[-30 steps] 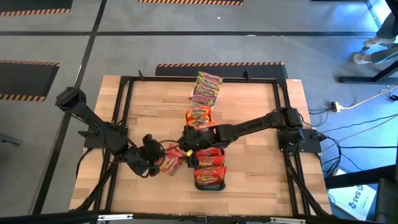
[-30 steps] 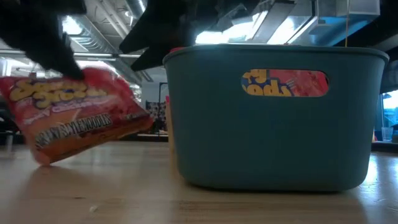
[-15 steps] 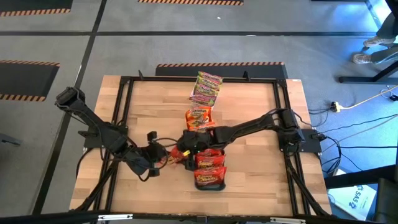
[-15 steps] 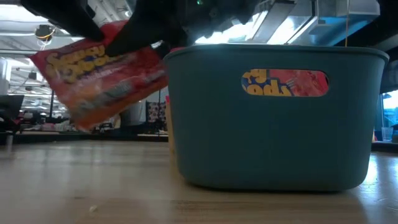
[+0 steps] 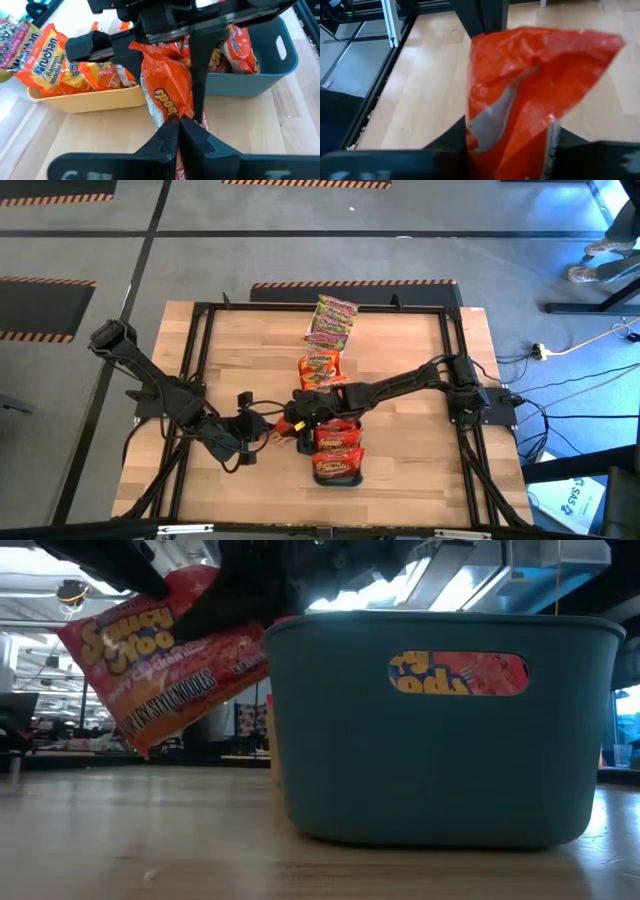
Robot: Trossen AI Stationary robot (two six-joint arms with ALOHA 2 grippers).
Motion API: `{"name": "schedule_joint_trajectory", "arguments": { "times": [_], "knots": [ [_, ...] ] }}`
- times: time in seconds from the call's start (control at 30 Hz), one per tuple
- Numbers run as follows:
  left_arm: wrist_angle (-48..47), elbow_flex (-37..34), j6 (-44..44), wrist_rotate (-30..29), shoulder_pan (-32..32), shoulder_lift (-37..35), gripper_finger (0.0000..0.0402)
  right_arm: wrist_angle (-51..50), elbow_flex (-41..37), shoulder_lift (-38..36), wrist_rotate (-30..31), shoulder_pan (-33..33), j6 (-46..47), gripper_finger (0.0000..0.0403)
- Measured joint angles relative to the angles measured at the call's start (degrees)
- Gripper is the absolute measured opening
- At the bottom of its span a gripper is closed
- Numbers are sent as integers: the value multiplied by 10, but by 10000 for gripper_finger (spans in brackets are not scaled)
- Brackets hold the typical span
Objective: Sort Maruchan noodles
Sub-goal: Put the orange noodle pack into the blue bin
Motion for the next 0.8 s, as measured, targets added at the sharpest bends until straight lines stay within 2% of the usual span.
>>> {"name": "schedule_joint_trajectory", "arguments": {
  "times": [0.1,0.33,0.47,0.63,0.8],
  "knots": [
    [0,0,-11,-9,0,0,17,-2,0,0,0,0,-5,91],
    [1,5,-10,14,-7,-9,55,-38,0,-28,11,8,-6,99],
    [-52,34,-1,27,-17,-40,59,-85,0,-72,51,30,-7,107],
    [-75,53,0,9,-31,-101,59,-128,1,-139,114,70,-7,92],
    [-77,53,-5,-11,-39,-118,56,-190,1,-200,218,131,27,100]
  ]
}}
